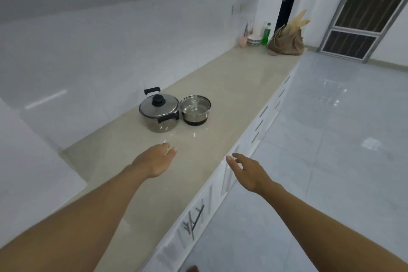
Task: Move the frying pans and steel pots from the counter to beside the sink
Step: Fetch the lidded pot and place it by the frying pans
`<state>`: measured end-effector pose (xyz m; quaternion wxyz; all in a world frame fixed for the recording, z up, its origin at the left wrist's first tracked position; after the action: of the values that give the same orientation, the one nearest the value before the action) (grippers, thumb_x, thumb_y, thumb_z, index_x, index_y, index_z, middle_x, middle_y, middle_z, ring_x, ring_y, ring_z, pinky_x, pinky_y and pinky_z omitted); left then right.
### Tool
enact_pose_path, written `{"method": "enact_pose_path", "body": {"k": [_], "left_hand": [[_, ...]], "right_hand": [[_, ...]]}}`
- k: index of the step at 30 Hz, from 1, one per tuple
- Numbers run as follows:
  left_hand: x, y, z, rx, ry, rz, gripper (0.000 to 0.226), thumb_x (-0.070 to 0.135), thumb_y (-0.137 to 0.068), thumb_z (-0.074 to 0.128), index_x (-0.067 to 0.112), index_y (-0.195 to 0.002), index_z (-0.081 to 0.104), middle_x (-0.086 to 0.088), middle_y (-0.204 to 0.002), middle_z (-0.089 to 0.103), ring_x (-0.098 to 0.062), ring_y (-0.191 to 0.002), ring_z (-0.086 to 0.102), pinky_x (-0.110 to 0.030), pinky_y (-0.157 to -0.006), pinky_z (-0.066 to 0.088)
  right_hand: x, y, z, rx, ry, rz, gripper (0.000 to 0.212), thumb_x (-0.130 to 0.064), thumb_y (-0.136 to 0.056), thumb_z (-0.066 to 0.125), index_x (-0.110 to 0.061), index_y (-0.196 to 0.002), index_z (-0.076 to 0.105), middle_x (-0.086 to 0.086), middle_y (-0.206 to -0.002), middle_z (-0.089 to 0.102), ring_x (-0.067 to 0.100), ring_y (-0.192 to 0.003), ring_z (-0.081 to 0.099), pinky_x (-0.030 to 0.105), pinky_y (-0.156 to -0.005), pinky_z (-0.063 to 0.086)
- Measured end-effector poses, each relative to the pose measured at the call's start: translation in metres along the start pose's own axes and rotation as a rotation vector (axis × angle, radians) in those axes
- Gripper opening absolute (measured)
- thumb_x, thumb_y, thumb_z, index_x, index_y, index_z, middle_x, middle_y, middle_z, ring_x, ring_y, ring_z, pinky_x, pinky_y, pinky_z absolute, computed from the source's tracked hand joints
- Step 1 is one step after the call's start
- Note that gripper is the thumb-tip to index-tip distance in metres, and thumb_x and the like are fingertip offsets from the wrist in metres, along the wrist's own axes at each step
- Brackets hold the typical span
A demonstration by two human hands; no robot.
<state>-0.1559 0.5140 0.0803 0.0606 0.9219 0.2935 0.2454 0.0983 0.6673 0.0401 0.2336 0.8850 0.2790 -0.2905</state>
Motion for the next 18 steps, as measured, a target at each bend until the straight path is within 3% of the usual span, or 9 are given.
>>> {"method": "enact_pose_path", "body": {"k": [6, 9, 14, 18], "left_hand": [[0.003, -0.081, -0.024, 0.024, 0.031, -0.028, 0.056, 0.058, -0.101, 0.026, 0.016, -0.116, 0.058, -0.007, -0.122, 0.061, -0.029, -0.117, 0.057, -0.046, -0.101, 0.045], [0.008, -0.126, -0.035, 0.043, 0.051, -0.023, 0.045, 0.058, -0.099, 0.029, 0.019, -0.086, 0.047, -0.002, -0.096, 0.058, -0.026, -0.097, 0.059, -0.041, -0.085, 0.046], [0.008, -0.184, -0.05, 0.079, 0.098, -0.027, 0.042, 0.055, -0.1, 0.032, 0.024, -0.073, 0.041, 0.005, -0.069, 0.052, -0.015, -0.061, 0.054, -0.032, -0.061, 0.036], [-0.004, -0.208, -0.053, 0.115, 0.086, -0.054, 0.043, 0.053, -0.099, 0.033, 0.024, -0.068, 0.038, 0.003, -0.066, 0.05, -0.016, -0.058, 0.051, -0.032, -0.059, 0.035]], "right_hand": [[0.001, -0.075, -0.024, 0.014, 0.02, -0.026, 0.083, -0.077, -0.092, 0.029, -0.021, -0.152, 0.043, 0.005, -0.148, 0.055, 0.023, -0.135, 0.052, 0.036, -0.109, 0.037], [0.001, -0.113, -0.039, 0.015, 0.041, -0.016, 0.086, -0.078, -0.09, 0.028, -0.021, -0.152, 0.043, 0.005, -0.149, 0.055, 0.023, -0.134, 0.053, 0.036, -0.109, 0.038], [-0.01, -0.174, -0.055, 0.042, 0.048, -0.008, 0.08, -0.075, -0.094, 0.03, -0.02, -0.151, 0.044, 0.006, -0.148, 0.055, 0.024, -0.133, 0.054, 0.036, -0.108, 0.039], [-0.025, -0.217, -0.051, 0.002, 0.071, -0.05, 0.075, -0.069, -0.097, 0.033, -0.018, -0.152, 0.043, 0.007, -0.149, 0.055, 0.024, -0.133, 0.053, 0.036, -0.109, 0.039]]}}
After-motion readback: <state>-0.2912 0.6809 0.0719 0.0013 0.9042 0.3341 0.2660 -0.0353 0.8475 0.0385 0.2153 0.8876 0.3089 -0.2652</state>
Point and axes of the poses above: each hand's wrist, its own y-axis away from the middle knuckle, its own z-axis out of the palm, x = y × z, the point moved 8 cm from there along -y, towards the middle knuckle
